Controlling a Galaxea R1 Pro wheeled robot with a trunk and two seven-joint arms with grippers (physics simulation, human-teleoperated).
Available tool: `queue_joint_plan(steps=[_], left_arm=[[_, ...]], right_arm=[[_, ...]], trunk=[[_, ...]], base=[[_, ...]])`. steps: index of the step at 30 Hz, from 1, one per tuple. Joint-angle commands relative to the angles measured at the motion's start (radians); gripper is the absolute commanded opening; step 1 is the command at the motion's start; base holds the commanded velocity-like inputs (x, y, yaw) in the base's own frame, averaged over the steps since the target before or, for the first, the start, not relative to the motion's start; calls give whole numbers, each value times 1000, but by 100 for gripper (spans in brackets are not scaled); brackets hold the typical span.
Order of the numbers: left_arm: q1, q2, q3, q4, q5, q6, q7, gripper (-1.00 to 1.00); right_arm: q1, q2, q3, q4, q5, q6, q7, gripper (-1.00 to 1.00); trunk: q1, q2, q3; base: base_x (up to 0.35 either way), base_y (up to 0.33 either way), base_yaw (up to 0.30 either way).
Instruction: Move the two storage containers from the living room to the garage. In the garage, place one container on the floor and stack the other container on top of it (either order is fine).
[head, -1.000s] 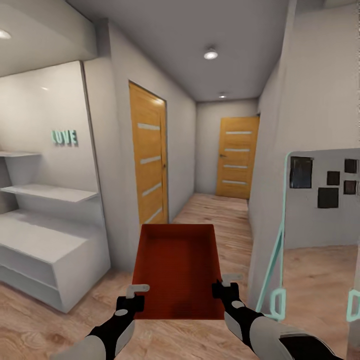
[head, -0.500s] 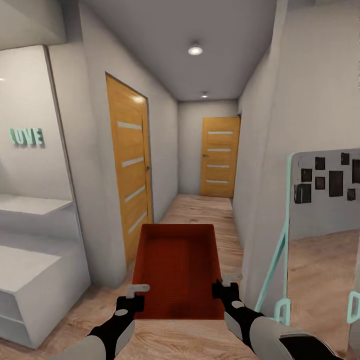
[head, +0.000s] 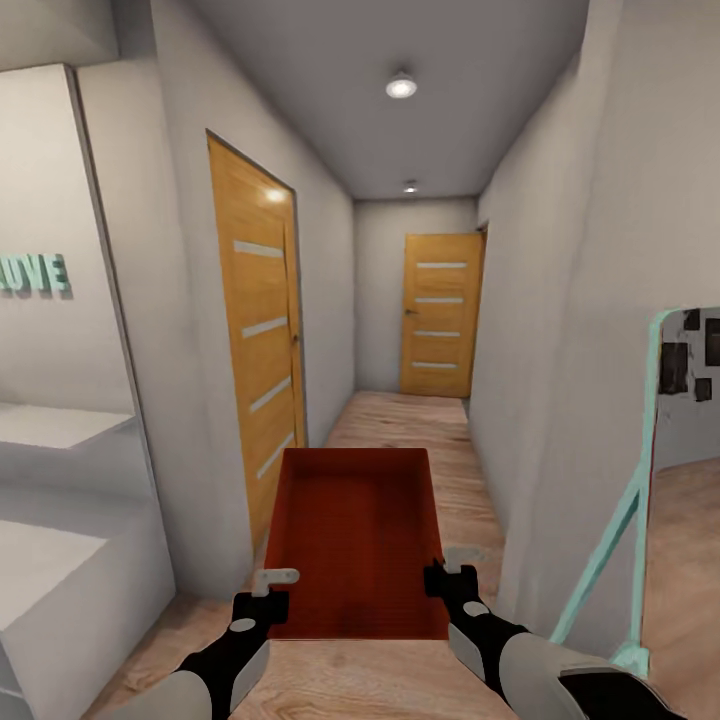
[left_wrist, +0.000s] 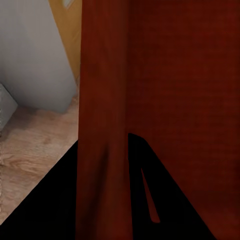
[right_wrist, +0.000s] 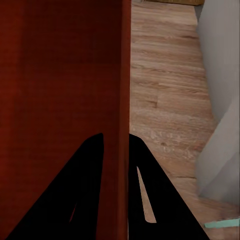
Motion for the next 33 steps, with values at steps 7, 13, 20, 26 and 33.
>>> queue_joint_plan(steps=[7, 13, 20, 26, 33], left_arm=[[-2, 8, 25, -3, -6, -13, 18, -100], [-2, 8, 25, -3, -6, -13, 18, -100], [-2, 8, 25, -3, -6, -13, 18, -100], [-2, 8, 25, -3, -6, -13, 18, -100], [-2, 8, 25, -3, -6, -12, 18, -100]], right_arm=[[-1, -7, -23, 5, -18, -5, -9, -100], [-1, -8, -24, 5, -19, -5, -10, -100], [-1, -8, -24, 5, -19, -5, -9, -100], [-1, -8, -24, 5, -19, -5, -9, -100], [-1, -8, -24, 5, -19, -5, -9, -100]], trunk=[[1, -1, -2], [1, -1, -2], [1, -1, -2], [1, -1, -2], [1, -1, -2]], base=[[302, 213, -3], [302, 213, -200], [302, 213, -276], [302, 213, -282], [302, 203, -282]])
